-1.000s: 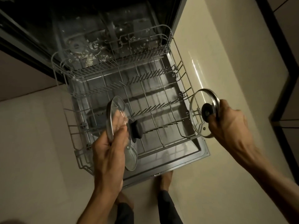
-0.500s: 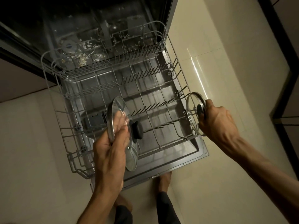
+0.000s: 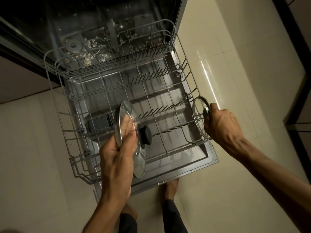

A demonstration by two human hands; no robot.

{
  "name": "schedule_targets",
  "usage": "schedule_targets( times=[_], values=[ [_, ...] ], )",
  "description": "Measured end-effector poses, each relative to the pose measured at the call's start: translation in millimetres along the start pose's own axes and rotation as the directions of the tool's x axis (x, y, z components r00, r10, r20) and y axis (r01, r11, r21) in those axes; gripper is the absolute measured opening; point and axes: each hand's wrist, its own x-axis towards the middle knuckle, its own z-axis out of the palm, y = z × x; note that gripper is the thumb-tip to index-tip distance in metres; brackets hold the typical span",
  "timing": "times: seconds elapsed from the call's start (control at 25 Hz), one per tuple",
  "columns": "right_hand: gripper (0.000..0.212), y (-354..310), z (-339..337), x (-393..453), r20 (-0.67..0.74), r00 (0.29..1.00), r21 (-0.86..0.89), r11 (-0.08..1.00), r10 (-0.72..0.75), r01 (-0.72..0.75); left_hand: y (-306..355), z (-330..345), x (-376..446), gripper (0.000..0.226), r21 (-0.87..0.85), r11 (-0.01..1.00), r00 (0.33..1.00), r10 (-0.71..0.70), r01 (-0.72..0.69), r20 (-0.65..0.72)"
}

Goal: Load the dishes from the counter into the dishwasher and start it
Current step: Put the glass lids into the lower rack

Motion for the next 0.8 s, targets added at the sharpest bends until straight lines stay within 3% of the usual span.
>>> schedule_targets(
  times=[0.28, 0.56, 0.8],
  values=[
    [0.022, -4.5, 1.9, 11.2, 0.002, 1.000, 0.031, 1.000, -0.001, 0.001, -1.5, 0.8, -1.7, 0.039, 0.017, 1.000, 1.000, -0.002, 0.002, -0.009],
    [0.022, -14.2, 6.8, 28.8, 0.002, 0.997, -0.044, 0.996, -0.079, 0.079, -4.0, 3.1, -4.6, 0.038, 0.009, 1.000, 1.000, -0.005, 0.005, -0.005],
    [0.018, -24.6, 13.4, 37.0, 0.007, 1.000, -0.021, 1.000, -0.003, 0.003, -8.2, -0.7, -7.0, 0.039, 0.017, 1.000, 1.000, -0.008, 0.008, -0.002]
  ],
)
